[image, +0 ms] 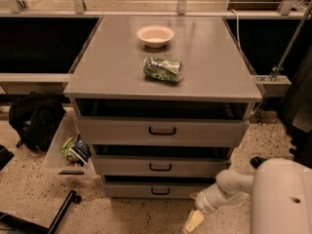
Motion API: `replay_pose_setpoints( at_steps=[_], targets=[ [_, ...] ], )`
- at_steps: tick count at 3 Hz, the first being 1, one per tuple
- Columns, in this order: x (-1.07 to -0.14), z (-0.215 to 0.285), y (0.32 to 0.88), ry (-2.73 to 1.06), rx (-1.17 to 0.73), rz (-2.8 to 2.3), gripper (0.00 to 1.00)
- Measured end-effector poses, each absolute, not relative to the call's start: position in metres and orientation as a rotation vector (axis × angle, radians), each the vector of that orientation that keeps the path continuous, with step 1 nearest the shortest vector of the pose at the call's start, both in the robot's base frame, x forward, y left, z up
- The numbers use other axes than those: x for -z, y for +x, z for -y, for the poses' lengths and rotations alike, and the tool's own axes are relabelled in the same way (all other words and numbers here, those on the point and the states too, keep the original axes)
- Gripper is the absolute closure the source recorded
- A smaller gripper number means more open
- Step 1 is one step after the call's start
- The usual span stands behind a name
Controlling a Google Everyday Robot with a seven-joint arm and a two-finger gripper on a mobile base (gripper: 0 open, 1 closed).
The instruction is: Open bottom drawer
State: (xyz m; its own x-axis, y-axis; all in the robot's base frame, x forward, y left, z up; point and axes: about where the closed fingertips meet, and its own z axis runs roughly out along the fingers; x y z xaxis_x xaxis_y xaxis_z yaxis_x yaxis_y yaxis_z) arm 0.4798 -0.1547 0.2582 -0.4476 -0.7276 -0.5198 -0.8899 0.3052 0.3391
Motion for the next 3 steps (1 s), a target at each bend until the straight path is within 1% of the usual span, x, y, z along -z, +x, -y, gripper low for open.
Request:
replay_pose_setpoints(
  at_steps=[2,3],
  targets=[
    [-0.234,0.182,0.404,-1.372,-0.635,-2.251,0.0],
    [-0.231,0.21,0.402,-1.278,-0.54,-2.275,0.0]
  ],
)
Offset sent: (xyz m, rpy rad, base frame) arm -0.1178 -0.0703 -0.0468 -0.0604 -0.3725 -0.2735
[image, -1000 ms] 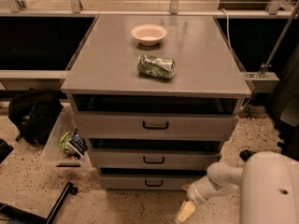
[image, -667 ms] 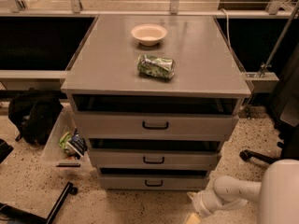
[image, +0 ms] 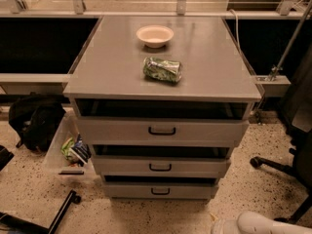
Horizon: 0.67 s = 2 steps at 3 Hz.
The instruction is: Open bottom drawer
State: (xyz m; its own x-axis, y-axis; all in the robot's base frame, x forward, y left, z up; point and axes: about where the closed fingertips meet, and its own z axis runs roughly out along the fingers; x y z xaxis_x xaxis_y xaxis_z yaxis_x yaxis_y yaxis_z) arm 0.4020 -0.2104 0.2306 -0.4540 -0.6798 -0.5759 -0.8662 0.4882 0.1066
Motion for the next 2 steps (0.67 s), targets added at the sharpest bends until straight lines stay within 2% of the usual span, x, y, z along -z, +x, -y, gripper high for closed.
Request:
replay_pose_setpoints(
  at_steps=[1,2],
  targets=[
    [-0.2325,0.1855,0.4526,-1.305,-0.521,-2.194,0.0],
    [-0.2324,0.1855,0.4526,-1.305,-0.521,-2.194,0.0]
  ],
)
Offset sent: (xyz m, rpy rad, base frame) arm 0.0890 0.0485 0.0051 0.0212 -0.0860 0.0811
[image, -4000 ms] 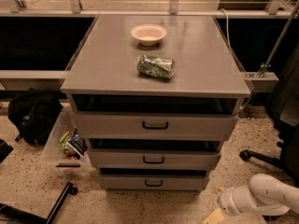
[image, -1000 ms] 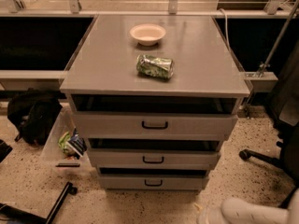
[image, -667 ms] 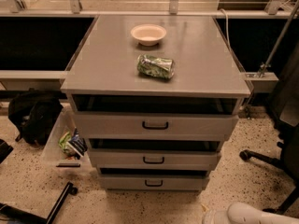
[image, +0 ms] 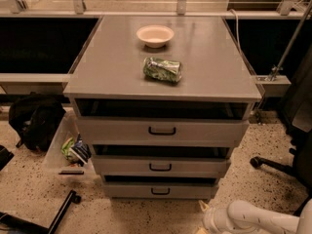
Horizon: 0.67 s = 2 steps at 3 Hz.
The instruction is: Open bottom drawer
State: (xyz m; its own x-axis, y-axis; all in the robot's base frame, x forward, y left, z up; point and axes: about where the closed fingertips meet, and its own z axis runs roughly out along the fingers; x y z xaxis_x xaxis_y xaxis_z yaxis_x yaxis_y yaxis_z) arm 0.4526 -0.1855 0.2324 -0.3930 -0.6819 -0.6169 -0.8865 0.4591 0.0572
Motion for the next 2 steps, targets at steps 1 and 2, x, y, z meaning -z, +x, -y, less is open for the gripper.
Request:
replay_pose_setpoints(
  at_steps=[1,2],
  targets=[
    [-0.227,0.17,0.48,-1.327,-0.569,-2.174,0.0],
    [-0.23,0.144,0.537,-1.301,-0.611,-2.107,0.0]
  ],
)
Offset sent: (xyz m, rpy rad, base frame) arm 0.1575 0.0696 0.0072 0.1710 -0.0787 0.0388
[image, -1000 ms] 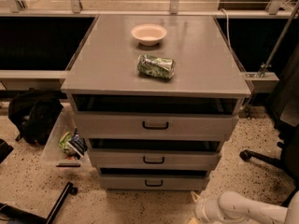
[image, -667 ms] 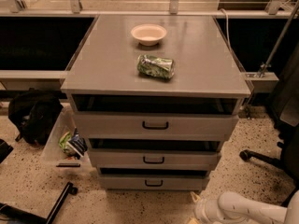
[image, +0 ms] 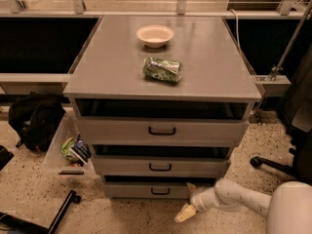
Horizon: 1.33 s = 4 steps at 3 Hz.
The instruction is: Open bottom drawer
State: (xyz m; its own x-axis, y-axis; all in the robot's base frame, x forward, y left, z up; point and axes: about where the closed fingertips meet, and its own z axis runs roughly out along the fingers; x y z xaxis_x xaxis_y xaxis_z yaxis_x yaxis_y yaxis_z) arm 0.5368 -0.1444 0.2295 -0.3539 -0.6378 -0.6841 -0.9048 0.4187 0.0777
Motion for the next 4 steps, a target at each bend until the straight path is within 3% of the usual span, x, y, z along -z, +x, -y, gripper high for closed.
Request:
replay_pose_setpoints(
  at_steps=[2,4],
  targets=[
    [-0.234,0.131,0.574,-1.279,-0.623,-2.062,0.0],
    [-0.224,0.142,0.586,-1.202,-0.436,-2.116,0.0]
  ],
)
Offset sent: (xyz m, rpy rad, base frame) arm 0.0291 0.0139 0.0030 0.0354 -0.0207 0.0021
